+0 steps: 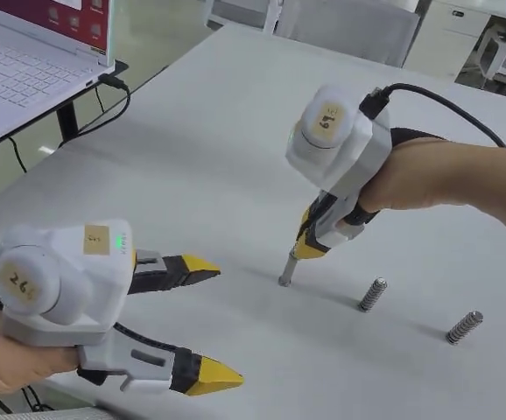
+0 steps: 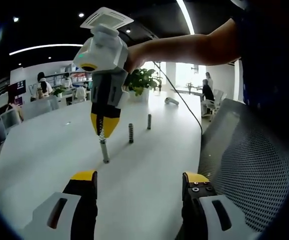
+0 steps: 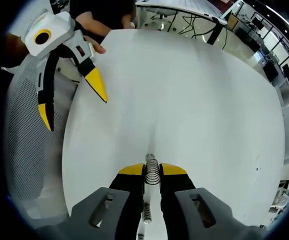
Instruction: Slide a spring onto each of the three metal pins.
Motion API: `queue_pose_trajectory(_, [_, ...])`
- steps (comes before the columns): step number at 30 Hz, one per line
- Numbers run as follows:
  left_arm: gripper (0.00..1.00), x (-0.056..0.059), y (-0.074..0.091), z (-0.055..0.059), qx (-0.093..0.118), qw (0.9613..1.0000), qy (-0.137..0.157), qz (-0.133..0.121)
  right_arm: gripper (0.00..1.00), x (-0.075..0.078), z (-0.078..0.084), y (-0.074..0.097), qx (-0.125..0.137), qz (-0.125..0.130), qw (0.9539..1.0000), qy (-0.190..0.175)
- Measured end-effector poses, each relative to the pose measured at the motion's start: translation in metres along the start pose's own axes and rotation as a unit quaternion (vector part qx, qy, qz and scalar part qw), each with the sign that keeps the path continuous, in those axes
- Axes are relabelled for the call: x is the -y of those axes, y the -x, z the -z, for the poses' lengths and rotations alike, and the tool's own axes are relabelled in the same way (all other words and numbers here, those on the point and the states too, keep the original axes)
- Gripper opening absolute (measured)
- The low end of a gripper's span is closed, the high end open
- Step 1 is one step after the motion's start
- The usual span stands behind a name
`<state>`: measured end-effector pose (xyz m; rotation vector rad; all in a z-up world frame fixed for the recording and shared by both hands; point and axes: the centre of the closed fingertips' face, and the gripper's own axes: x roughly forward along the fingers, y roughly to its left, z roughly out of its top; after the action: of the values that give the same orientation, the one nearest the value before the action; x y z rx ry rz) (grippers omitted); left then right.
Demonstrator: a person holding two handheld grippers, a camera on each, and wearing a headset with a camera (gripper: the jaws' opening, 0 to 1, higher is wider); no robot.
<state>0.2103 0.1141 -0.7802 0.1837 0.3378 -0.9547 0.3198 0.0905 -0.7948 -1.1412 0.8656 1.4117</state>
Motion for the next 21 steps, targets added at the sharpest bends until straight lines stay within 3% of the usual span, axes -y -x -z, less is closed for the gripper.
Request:
queue_pose_trajectory(10, [0.64, 0.0, 0.001, 0.002, -0.002, 1.0, 0.002, -0.001, 0.09, 0.003, 0.004, -0.014, -0.014, -0.011, 0.9998, -0.005])
queue_pose_trajectory(14, [0.63, 0.001, 0.001, 0.001, -0.002, 1.0, 0.002, 0.0, 0.09, 0.005, -0.002, -0.013, -0.005, -0.015, 0.9998, -0.012])
queue_pose_trajectory(21, [0.63, 0.0, 0.002, 0.002, -0.002, 1.0, 0.002, -0.002, 0.09, -0.001, 0.005, -0.021, -0.028, -0.021, 0.9994, -0.003])
